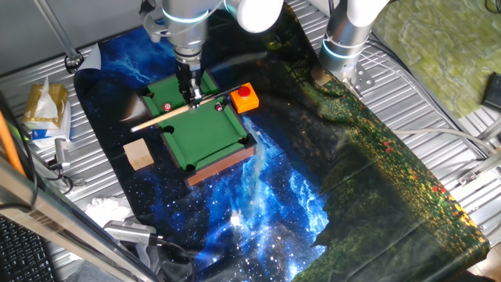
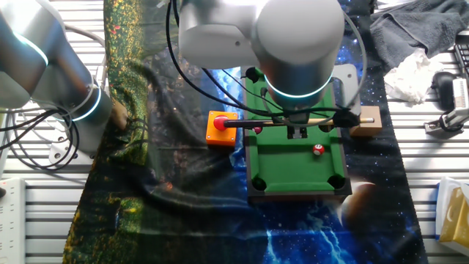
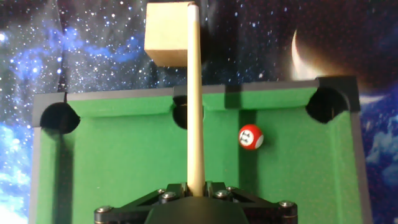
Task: Hit the pool ball
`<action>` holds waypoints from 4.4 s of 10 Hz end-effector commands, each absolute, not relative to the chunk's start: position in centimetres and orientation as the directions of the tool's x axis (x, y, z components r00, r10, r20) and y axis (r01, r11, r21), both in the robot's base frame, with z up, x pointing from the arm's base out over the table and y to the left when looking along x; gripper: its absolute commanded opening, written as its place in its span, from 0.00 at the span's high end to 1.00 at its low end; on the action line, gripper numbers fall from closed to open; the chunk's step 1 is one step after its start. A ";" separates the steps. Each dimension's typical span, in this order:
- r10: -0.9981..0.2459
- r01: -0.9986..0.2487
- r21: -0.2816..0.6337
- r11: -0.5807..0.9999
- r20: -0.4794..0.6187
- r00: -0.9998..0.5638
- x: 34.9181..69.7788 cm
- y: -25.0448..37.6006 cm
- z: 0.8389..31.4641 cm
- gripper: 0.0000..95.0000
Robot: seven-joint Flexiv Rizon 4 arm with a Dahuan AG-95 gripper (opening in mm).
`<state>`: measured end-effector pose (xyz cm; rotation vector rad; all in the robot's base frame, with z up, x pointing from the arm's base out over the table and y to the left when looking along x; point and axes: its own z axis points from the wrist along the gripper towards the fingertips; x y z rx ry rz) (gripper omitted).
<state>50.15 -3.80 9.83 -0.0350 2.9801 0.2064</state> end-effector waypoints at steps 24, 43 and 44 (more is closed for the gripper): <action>-0.425 -0.404 -0.239 0.883 -0.041 -0.904 51.7 -2.3 10.3 1.00; -0.298 -0.288 -0.115 0.951 -0.076 -0.952 53.1 -0.8 10.0 1.00; -0.324 -0.315 -0.115 0.942 -0.072 -0.943 53.1 -0.8 10.0 1.00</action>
